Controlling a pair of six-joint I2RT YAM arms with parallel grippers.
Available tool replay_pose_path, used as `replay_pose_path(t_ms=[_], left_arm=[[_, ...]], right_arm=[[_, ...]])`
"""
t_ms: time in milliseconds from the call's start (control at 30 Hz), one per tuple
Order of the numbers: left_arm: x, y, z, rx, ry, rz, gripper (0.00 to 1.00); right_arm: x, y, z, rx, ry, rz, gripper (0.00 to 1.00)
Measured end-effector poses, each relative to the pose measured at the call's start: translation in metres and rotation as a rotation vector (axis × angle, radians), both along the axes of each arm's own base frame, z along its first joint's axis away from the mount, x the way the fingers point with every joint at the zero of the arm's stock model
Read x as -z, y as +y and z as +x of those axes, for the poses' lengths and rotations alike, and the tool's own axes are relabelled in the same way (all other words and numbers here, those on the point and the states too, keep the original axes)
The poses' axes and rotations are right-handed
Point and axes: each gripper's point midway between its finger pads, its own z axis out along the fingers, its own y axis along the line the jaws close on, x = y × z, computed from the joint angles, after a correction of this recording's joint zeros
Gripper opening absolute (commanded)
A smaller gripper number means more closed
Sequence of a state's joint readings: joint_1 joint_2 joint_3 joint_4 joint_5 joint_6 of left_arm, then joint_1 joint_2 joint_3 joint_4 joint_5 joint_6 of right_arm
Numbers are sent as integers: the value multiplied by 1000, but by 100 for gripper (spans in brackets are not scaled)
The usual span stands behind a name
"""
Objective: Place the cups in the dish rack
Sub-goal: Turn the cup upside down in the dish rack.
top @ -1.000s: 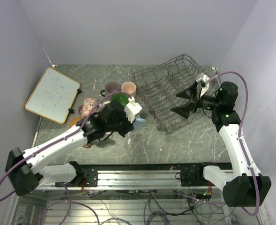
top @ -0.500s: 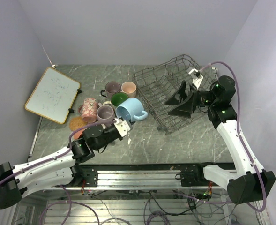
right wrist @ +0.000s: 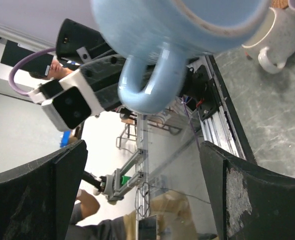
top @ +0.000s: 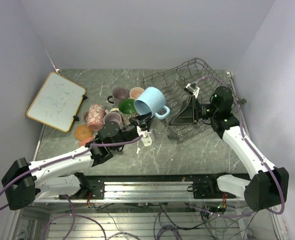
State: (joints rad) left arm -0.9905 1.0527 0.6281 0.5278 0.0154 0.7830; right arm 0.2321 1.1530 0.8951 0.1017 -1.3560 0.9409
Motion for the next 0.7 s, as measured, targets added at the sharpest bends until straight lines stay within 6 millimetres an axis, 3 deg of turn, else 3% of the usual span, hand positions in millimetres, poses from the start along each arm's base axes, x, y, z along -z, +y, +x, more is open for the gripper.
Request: replay_pose_path(t_ms=[233,700], left_arm=[[-22,-13,-1,44,-79,-30,7],[-13,-28,-5,93,-106,-1,7]], right_arm=[[16,5,-2,17,132,7,91],[0,11,1,11,232,43,79]])
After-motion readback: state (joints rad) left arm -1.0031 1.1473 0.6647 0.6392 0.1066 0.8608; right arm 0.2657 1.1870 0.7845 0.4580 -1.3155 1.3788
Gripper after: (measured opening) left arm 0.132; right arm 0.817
